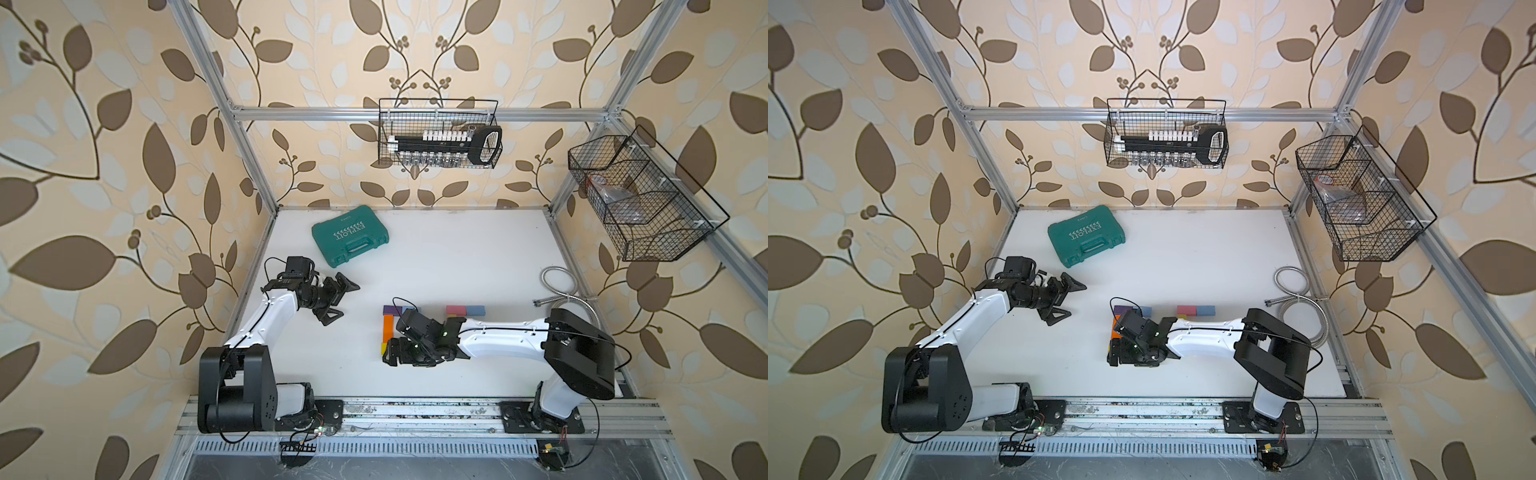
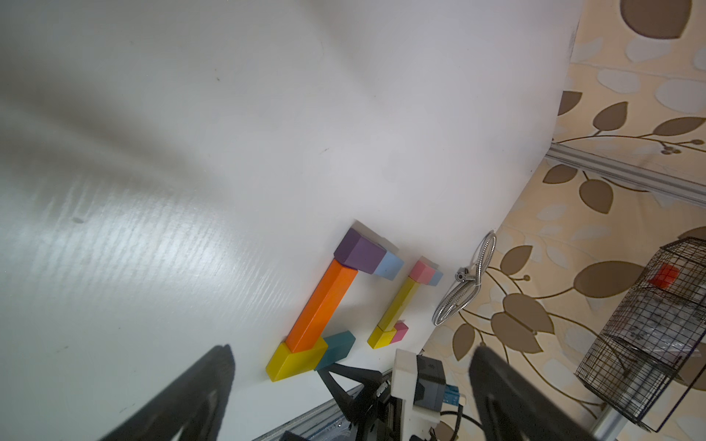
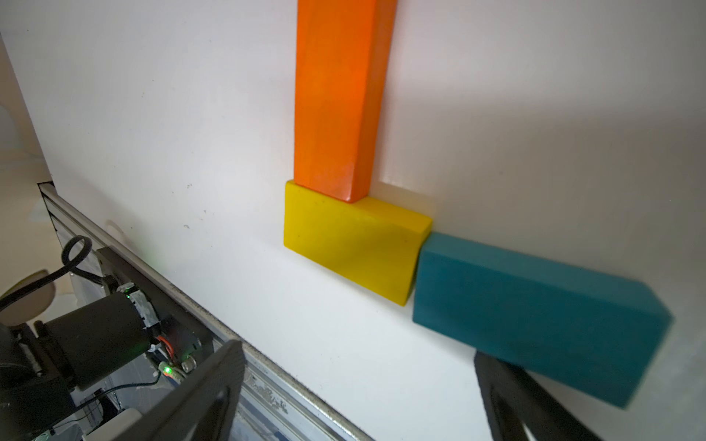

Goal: Assemble the letter c with building blocks
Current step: Assemble the building block at the center of the board.

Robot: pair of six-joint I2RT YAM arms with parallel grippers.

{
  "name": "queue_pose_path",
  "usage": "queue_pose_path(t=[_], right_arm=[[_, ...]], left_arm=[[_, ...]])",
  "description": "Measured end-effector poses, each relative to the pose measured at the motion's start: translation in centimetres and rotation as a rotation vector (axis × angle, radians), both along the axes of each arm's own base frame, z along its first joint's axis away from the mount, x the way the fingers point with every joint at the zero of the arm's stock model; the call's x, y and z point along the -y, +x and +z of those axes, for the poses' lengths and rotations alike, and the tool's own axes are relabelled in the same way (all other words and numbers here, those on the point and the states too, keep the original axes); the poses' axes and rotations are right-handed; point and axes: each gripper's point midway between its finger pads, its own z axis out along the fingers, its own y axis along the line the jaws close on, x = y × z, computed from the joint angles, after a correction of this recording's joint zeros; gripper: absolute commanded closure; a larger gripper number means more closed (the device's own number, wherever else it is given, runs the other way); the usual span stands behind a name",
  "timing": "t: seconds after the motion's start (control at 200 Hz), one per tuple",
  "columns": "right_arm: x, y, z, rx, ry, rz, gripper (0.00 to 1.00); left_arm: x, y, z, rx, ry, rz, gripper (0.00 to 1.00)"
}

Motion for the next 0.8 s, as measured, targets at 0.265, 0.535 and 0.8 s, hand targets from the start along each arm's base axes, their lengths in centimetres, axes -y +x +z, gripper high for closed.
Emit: queue_pose_path(t=[0.265, 0.535, 0.8], right_arm=[[0.0, -0.1, 0.0, 0.0, -0.001, 0.003, 0.07], [-1.0, -0.4, 0.0, 0.007, 0.001, 0.024, 0.07], [-1.4, -0.4, 0.0, 0.024, 0.006, 0.024, 0.07]], left_arm=[[0.0, 0.0, 0.0, 0.0, -0.001, 0.0, 0.01], [0.0, 0.0, 0.0, 0.001, -0.001, 0.0, 0.01], [0.0, 0.0, 0.2, 0.006, 0.0, 0.001, 0.01]])
